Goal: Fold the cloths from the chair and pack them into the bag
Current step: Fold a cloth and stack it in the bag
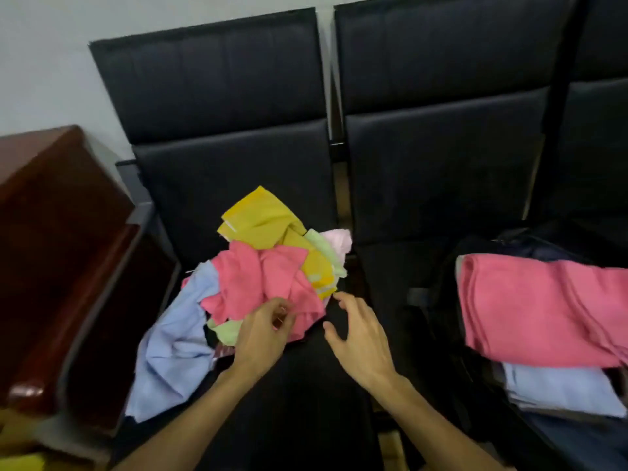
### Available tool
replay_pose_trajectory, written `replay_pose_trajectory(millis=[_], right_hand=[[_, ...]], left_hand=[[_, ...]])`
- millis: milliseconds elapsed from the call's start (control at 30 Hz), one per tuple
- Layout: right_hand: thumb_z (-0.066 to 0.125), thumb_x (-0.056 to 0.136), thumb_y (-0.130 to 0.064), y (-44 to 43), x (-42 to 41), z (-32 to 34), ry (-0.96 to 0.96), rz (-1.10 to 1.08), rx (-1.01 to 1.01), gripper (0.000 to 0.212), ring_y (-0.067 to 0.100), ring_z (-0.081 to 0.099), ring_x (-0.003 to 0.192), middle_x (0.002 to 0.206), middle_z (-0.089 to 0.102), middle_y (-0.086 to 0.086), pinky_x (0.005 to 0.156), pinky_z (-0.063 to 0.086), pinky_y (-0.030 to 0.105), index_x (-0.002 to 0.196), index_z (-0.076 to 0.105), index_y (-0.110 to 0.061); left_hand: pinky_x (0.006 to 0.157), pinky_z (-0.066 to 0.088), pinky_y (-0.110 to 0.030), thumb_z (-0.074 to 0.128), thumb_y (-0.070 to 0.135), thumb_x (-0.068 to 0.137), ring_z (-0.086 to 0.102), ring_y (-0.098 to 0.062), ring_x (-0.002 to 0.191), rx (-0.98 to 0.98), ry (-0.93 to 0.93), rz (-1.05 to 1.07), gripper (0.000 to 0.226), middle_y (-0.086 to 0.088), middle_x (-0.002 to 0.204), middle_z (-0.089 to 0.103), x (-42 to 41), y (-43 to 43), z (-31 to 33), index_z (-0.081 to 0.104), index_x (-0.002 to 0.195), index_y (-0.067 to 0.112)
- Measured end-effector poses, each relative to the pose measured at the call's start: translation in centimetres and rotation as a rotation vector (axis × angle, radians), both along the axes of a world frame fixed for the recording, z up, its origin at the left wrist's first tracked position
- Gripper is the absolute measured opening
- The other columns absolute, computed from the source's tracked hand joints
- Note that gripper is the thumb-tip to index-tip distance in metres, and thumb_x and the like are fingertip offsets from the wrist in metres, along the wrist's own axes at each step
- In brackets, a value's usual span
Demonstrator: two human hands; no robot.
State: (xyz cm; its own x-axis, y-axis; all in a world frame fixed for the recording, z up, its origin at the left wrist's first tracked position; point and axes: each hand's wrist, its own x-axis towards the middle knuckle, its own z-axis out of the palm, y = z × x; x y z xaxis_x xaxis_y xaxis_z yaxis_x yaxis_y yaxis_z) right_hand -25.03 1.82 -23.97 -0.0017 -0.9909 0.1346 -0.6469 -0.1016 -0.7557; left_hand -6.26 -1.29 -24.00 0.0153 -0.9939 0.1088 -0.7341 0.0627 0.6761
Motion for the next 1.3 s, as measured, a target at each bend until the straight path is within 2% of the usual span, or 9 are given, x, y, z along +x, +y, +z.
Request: replay_pose_trajectory(millis=[133,267,467,600,767,900,1067,1167,1300], right_hand=[[0.056,0.097,-0.025,-2.8,5.3,-1.9,0.039,0.063,0.145,0.032,0.017,0.063,0.106,0.115,0.065,-0.006,0.084,0.052,0.035,0.129,0.056,-0.027],[0.057,0.097,-0.030,-6.8,9.2,-3.3,0.061,0.064,0.251,0.034,0.018,0.060,0.115,0.131,0.060,-0.007,0.091,0.052,0.036,0.131,0.057,-0.030],[0.070,0.088,-0.012,-11.3,11.6,-4.9,-0.090,-0.121,0.421,0.027,0.013,0.063,0.102,0.109,0.069,-0.004,0.085,0.041,0.014,0.115,0.069,-0.015],[0.075,0.080,-0.007,-11.7,11.7,-5.1,-0.265,-0.277,0.472,0.019,0.014,0.068,0.089,0.082,0.071,-0.011,0.092,0.054,0.034,0.080,0.073,-0.025],[0.076,0.079,-0.008,-10.8,11.4,-4.9,-0.303,-0.285,0.536,0.021,0.016,0.065,0.088,0.087,0.068,-0.005,0.080,0.053,0.028,0.088,0.063,-0.021],[0.071,0.080,0.004,-10.5,12.3,-3.8,-0.439,-0.259,0.563,0.022,0.017,0.065,0.079,0.085,0.070,0.004,0.069,0.052,0.022,0.083,0.063,-0.016],[0.062,0.078,0.013,-9.8,12.8,3.2,-0.618,-0.119,0.495,0.020,0.011,0.059,0.057,0.071,0.064,0.010,0.051,0.047,0.018,0.091,0.062,-0.003],[0.069,0.078,0.008,-8.7,12.3,10.3,-0.680,0.031,0.410,0.026,0.009,0.057,0.059,0.075,0.066,0.010,0.055,0.044,0.019,0.095,0.061,-0.010],[0.078,0.075,-0.003,-7.0,12.1,19.4,-0.688,0.090,0.229,0.026,0.012,0.054,0.060,0.068,0.065,0.003,0.059,0.038,0.033,0.095,0.066,-0.013]], left_hand=[[0.072,0.051,-0.029,0.066,0.023,0.091,0.068,-0.014,0.083,0.077,-0.070,0.137,0.009,0.007,0.093,0.072,5.3,-2.1,-2.5,0.071,0.100,0.022],[0.070,0.044,-0.031,0.069,0.022,0.087,0.064,-0.026,0.090,0.061,-0.216,0.113,0.016,-0.001,0.104,0.067,7.1,-4.4,-3.6,0.068,0.102,0.017],[0.059,0.041,-0.031,0.078,0.016,0.075,0.062,-0.025,0.089,-0.037,-0.391,-0.166,0.023,-0.002,0.094,0.064,5.8,-6.4,-5.0,0.072,0.097,0.017],[0.084,0.047,-0.037,0.065,0.030,0.089,0.054,-0.025,0.113,0.031,-0.429,-0.193,0.030,-0.002,0.115,0.062,5.0,-7.1,-5.4,0.066,0.116,0.018],[0.095,0.042,-0.035,0.060,0.038,0.093,0.047,-0.023,0.124,0.153,-0.453,-0.143,0.038,-0.003,0.127,0.059,4.4,-7.1,-5.2,0.059,0.124,0.016],[0.090,0.042,-0.032,0.058,0.023,0.089,0.054,-0.021,0.117,0.152,-0.332,-0.159,0.034,-0.002,0.121,0.064,4.2,-6.8,-4.8,0.060,0.123,0.019],[0.075,0.056,-0.029,0.062,0.003,0.084,0.068,-0.011,0.082,0.076,0.117,-0.067,0.041,0.006,0.097,0.074,4.7,-6.2,-0.4,0.068,0.119,0.023],[0.076,0.055,-0.028,0.056,0.000,0.089,0.065,-0.003,0.081,-0.071,0.324,0.012,0.033,0.012,0.093,0.070,4.9,-5.3,5.1,0.070,0.108,0.022],[0.070,0.043,-0.007,0.053,0.001,0.093,0.061,0.013,0.077,-0.298,0.485,-0.067,0.027,0.018,0.079,0.067,5.3,-3.8,15.9,0.070,0.095,0.021]])
